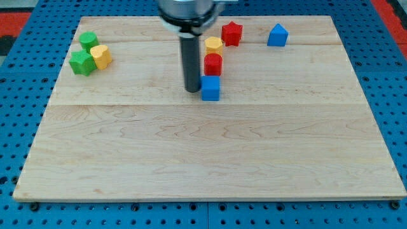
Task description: Slide the green star horizontal to the blue cube
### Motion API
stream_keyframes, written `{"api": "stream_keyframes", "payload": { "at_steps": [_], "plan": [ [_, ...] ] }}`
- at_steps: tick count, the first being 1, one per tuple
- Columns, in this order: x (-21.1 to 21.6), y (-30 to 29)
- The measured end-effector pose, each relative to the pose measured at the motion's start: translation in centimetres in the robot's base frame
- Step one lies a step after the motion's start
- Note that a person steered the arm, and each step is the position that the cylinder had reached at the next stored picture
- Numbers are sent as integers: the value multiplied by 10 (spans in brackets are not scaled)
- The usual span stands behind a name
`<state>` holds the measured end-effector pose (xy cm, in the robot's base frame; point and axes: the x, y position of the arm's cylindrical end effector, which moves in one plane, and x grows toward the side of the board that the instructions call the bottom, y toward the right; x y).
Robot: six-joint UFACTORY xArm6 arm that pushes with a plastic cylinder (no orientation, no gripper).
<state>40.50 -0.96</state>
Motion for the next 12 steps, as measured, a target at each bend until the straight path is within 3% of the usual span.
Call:
{"api": "stream_keyframes", "payload": {
  "at_steps": [1, 2, 4, 5, 6, 8, 9, 10, 11, 12],
  "plan": [
    [0, 12],
    [0, -56],
    [-146, -116],
    [-199, -221],
    [-191, -295],
    [-80, -229],
    [-33, -222],
    [-23, -206],
    [-29, -248],
    [-5, -291]
  ]
}}
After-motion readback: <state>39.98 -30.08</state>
